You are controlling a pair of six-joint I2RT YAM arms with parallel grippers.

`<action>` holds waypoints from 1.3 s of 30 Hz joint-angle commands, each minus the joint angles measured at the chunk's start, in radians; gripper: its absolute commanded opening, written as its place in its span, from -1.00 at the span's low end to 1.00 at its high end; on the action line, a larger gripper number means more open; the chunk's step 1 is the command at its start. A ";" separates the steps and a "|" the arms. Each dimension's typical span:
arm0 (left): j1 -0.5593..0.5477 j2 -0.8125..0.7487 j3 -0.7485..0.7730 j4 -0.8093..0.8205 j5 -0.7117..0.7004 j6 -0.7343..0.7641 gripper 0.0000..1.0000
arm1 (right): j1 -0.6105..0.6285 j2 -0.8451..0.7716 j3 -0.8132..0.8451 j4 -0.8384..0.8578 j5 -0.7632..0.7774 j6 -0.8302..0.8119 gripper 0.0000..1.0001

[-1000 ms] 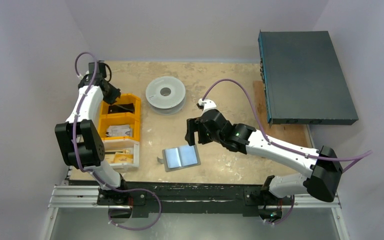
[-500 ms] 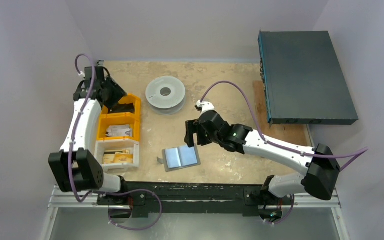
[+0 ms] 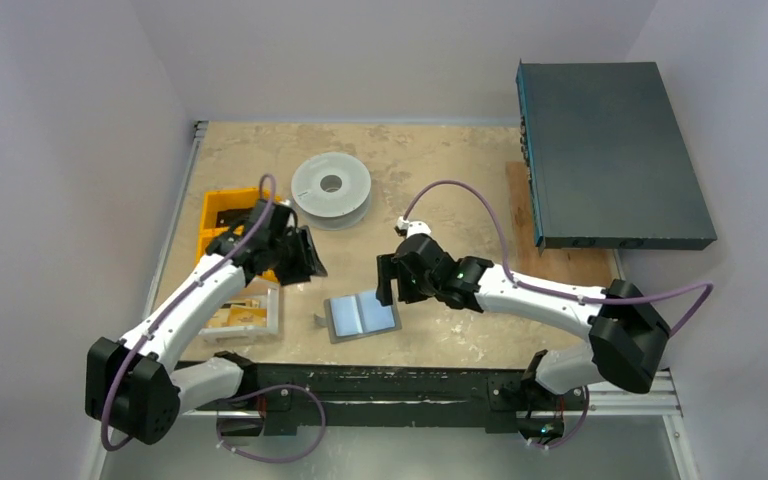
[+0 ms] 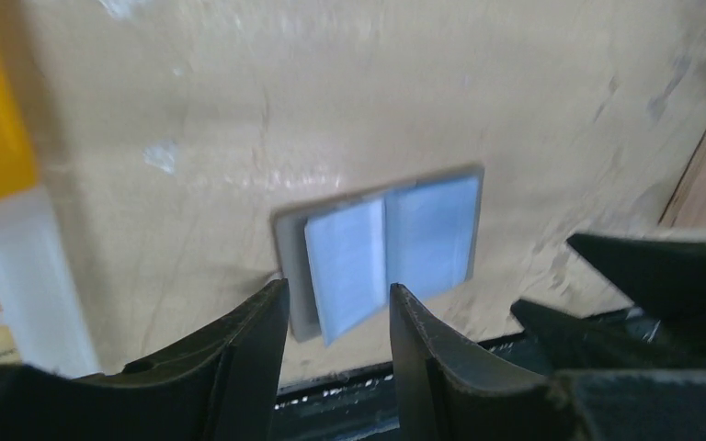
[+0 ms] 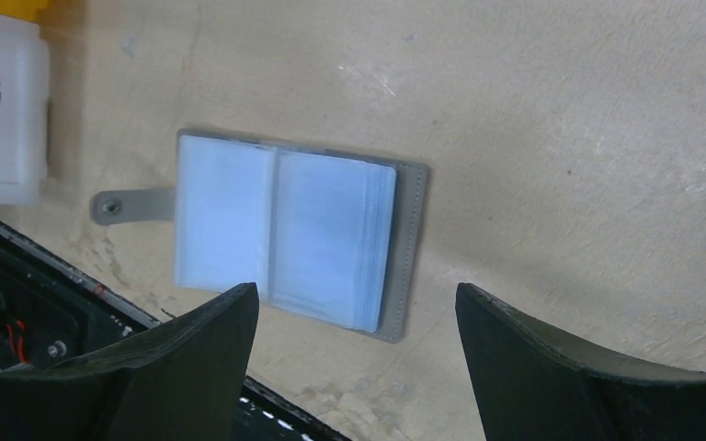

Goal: Take the credit cards out of the card holder
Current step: Close the card holder at the center of the board.

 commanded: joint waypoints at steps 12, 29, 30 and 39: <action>-0.296 0.058 -0.221 0.278 0.060 -0.159 -0.61 | -0.036 0.085 -0.113 0.143 -0.058 0.120 0.46; -0.324 0.302 -0.247 0.342 0.000 -0.221 -1.00 | -0.118 0.175 -0.258 0.476 -0.373 0.211 0.47; -0.325 0.306 -0.247 0.345 0.000 -0.222 -1.00 | -0.119 0.188 -0.263 0.508 -0.406 0.226 0.47; -0.327 0.326 -0.245 0.364 0.014 -0.219 -1.00 | -0.126 0.153 -0.265 0.560 -0.487 0.272 0.46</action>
